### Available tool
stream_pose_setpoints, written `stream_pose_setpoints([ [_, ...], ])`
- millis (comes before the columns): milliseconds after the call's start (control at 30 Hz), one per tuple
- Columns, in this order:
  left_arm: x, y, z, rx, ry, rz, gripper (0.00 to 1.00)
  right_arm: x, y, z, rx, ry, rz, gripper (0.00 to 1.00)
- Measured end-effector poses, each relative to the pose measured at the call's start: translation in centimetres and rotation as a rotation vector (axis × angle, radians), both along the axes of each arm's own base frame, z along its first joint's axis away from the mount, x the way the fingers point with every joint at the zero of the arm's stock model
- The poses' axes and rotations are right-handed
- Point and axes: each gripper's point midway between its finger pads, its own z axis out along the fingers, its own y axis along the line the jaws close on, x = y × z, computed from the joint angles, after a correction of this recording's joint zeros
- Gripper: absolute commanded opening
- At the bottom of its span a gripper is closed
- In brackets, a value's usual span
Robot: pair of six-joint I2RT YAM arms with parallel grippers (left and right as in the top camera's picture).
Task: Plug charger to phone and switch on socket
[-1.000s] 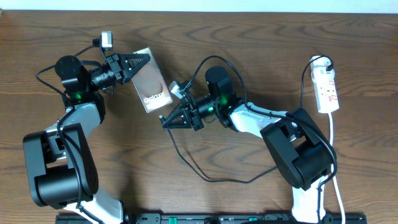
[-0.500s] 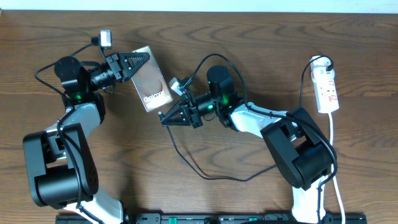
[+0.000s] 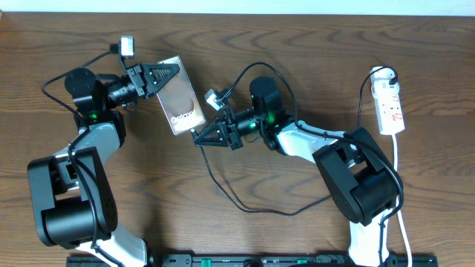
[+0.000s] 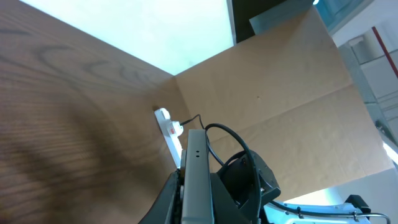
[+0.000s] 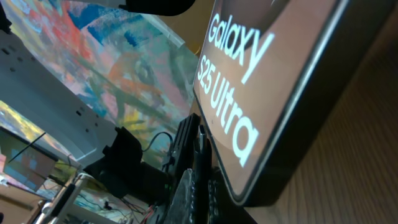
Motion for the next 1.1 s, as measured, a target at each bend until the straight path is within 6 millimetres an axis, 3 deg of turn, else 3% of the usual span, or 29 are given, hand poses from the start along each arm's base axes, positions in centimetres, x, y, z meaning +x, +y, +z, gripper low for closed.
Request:
stream_pose_setpoints([
  [1100, -0.13, -0.05, 0.41, -0.011, 0.005, -0.006, 0.08, 0.15, 0.07, -0.05, -0.009, 0.015, -0.011, 0.01],
])
